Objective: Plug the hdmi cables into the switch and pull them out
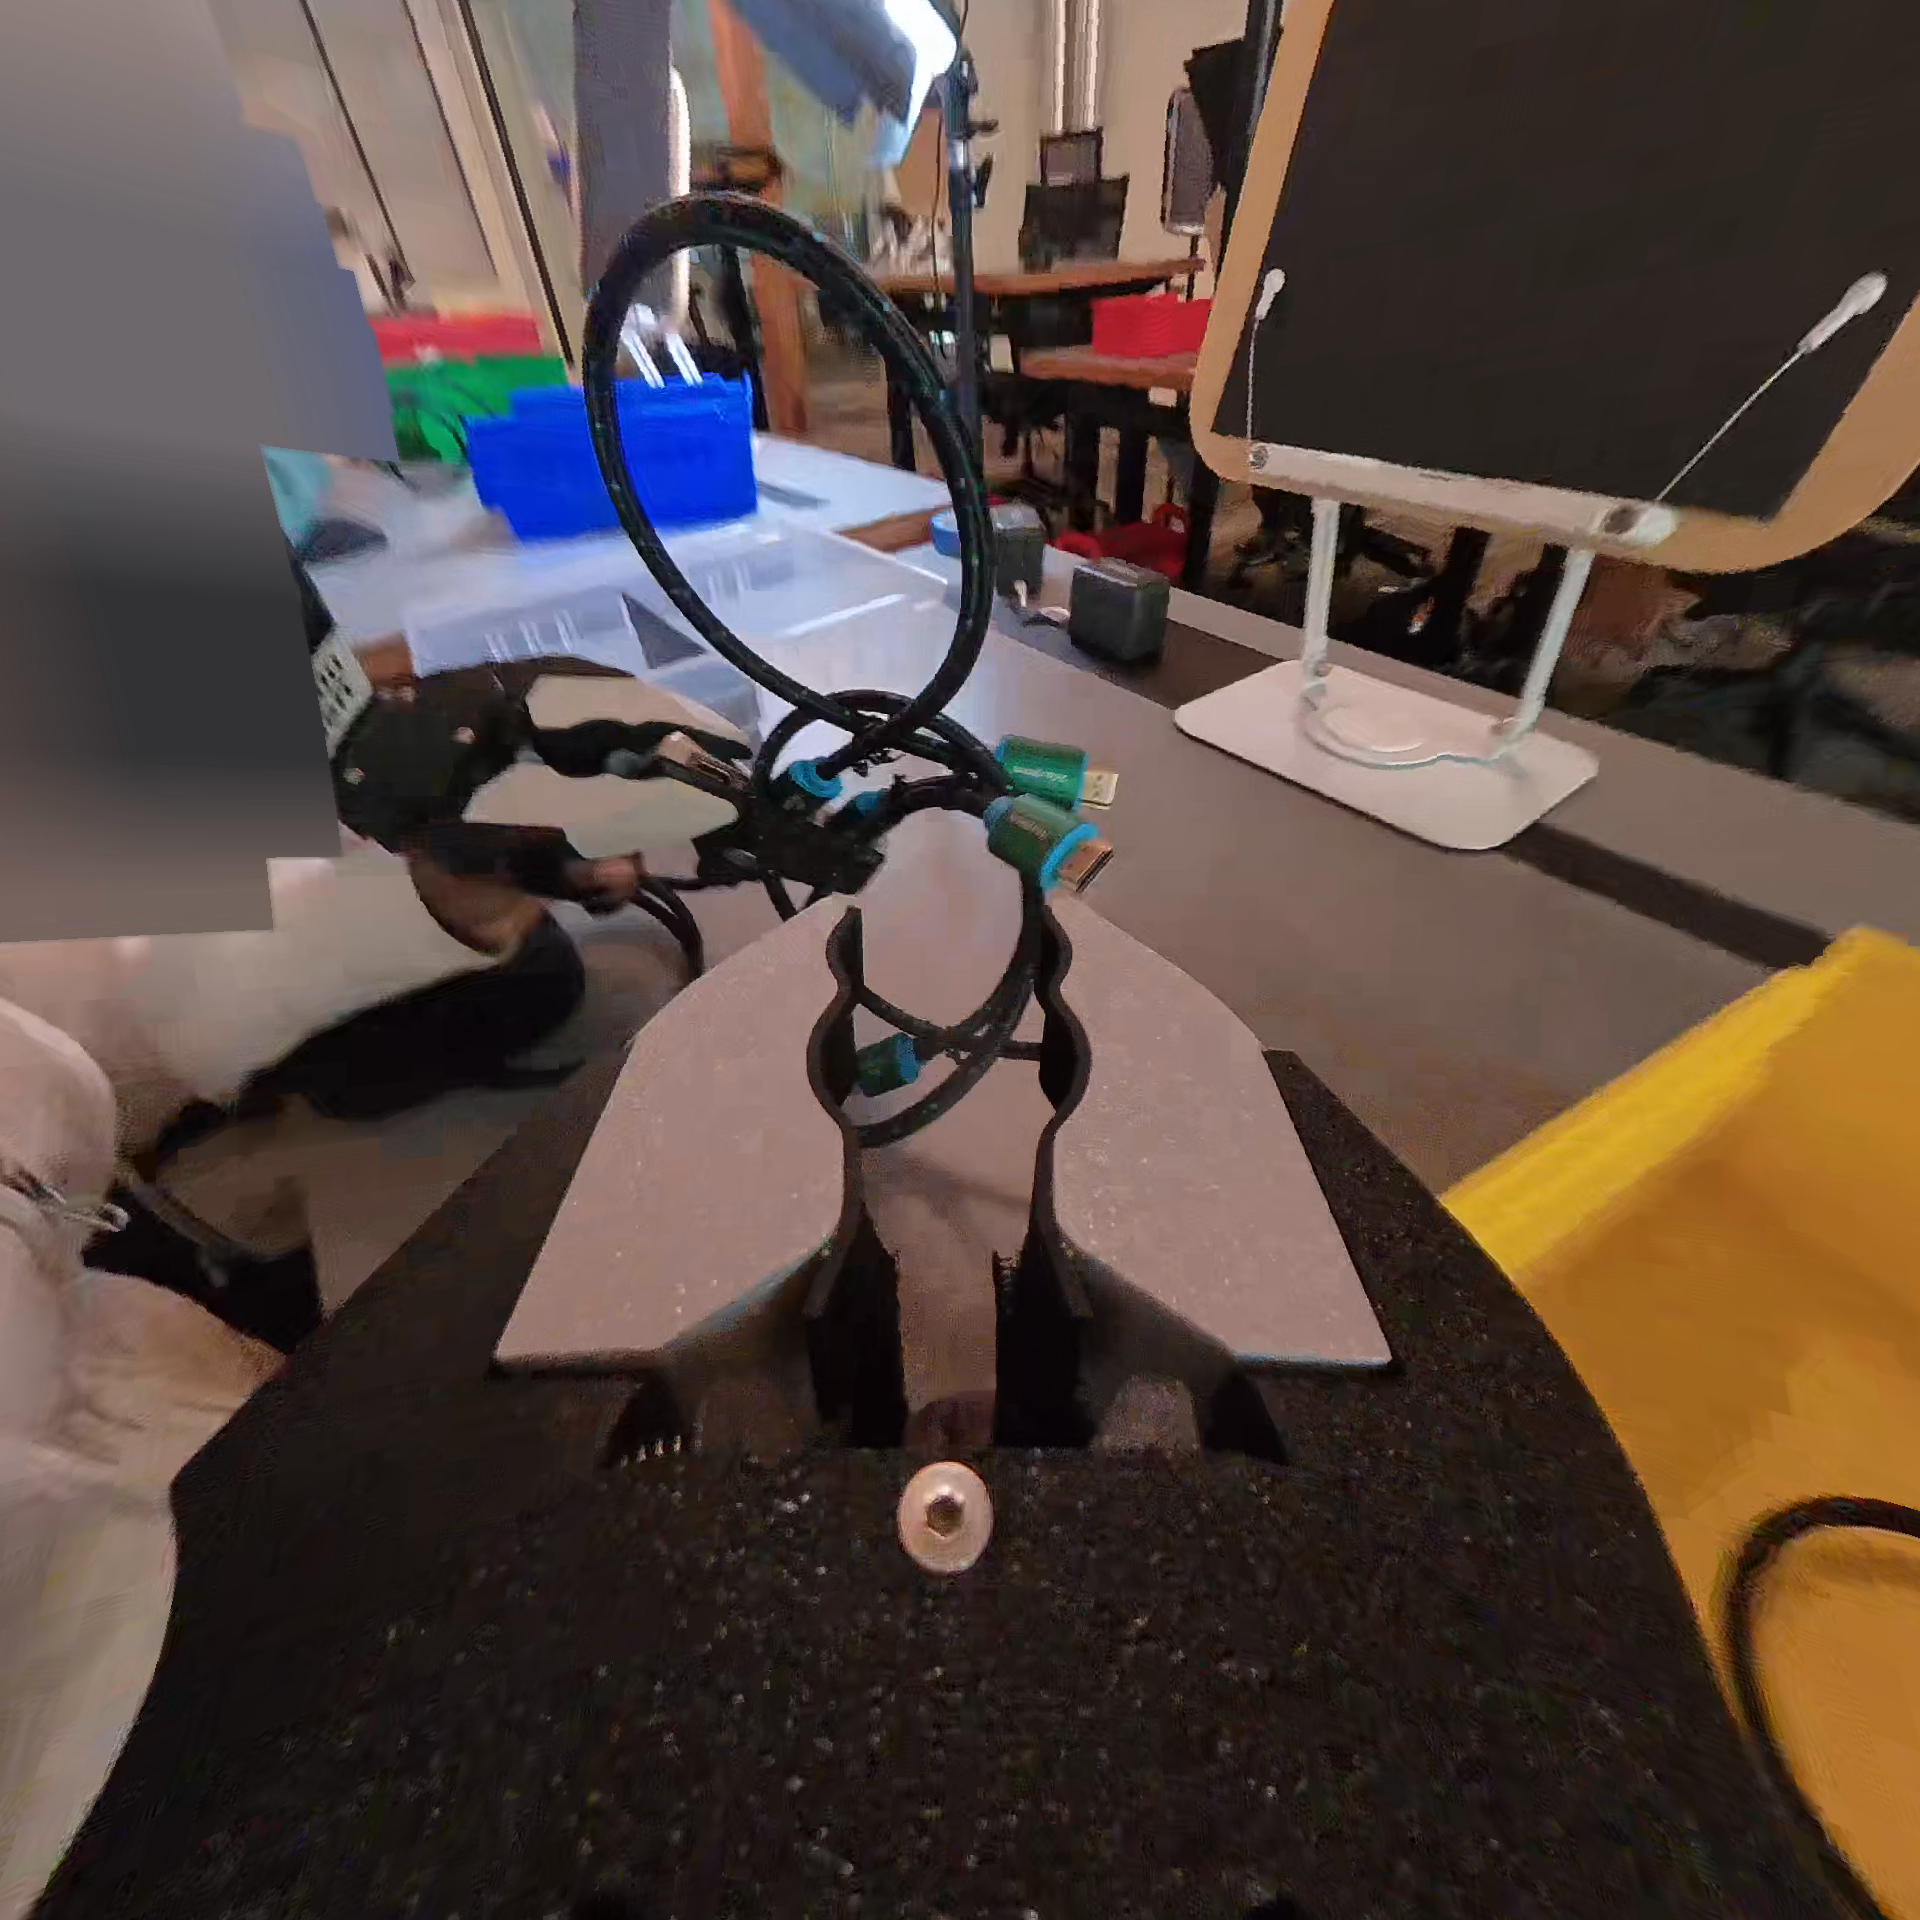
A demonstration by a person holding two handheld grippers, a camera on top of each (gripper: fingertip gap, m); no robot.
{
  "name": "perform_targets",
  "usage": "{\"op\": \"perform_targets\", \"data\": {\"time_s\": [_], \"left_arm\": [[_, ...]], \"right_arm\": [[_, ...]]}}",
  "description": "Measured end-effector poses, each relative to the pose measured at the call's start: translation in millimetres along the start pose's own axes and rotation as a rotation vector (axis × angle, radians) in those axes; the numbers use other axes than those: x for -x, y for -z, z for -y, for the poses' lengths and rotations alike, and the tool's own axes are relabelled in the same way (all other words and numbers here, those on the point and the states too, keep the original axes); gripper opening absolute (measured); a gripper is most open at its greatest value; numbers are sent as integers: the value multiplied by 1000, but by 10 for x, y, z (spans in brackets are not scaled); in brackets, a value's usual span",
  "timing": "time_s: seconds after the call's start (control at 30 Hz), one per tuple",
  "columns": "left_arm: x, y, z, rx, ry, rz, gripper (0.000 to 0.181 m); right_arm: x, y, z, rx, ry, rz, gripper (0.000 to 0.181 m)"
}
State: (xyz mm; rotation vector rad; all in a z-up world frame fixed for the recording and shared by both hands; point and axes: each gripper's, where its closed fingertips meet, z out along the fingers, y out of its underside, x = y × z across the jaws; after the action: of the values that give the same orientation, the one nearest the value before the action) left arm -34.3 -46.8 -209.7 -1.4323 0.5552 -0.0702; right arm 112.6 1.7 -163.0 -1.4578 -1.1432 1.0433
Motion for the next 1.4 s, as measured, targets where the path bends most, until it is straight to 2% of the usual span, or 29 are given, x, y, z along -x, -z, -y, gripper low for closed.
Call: {"op": "perform_targets", "data": {"time_s": [0.1, 0.17, 0.27, 0.37, 0.47, 0.5, 0.53, 0.57, 0.63, 0.7, 0.77, 0.83, 0.87, 0.97, 1.07, 1.23, 1.4], "left_arm": [[69, 21, 13, -25, 89, 6, 20], [99, 28, 20, -39, 135, 5, 20], [147, 36, 21, -52, 197, 12, 20], [218, 41, 9, -60, 271, 29, 20], [288, 34, -44, -42, 326, 64, 20], [299, 28, -58, -35, 336, 71, 20], [304, 20, -64, -33, 353, 72, 20], [310, 10, -72, -30, 374, 75, 21], [312, -10, -91, -23, 419, 77, 21], [283, -27, -86, -25, 465, 55, 21], [239, -38, -64, -33, 496, 27, 21], [208, -47, -54, -31, 492, 13, 21], [200, -51, -62, -20, 473, 13, 21], [213, -38, -78, 14, 350, 46, 20], [184, -62, -157, 112, 145, 99, 19], [19, -136, -217, 243, -261, 151, 20], [107, -89, -196, 261, -393, 229, 20]], "right_arm": [[140, -179, -186, -80, -103, 16, 38], [154, -280, -359, -48, -55, -50, 44], [210, -352, -387, -86, 99, -181, 37], [396, -444, -276, -127, 369, -324, 39], [639, -511, -58, -159, 806, -506, 29], [776, -563, 8, -185, 916, -509, 24], [915, -677, -12, -175, 965, -448, 22], [1000, -828, -117, -123, 936, -360, 22], [1004, -1117, -430, 13, 790, -235, 40], [793, -1291, -580, 85, 834, -320, 47], [682, -1438, -617, 126, 1020, -389, 40], [525, -1545, -697, 243, 1066, -460, 28], [480, -1572, -734, 285, 1057, -463, 16], [548, -1511, -643, 232, 925, -378, 10], [709, -1376, -480, 148, 852, -236, 10], [755, -1261, -217, 131, 784, -179, 15], [667, -1010, 197, -58, 500, -170, 14]]}}
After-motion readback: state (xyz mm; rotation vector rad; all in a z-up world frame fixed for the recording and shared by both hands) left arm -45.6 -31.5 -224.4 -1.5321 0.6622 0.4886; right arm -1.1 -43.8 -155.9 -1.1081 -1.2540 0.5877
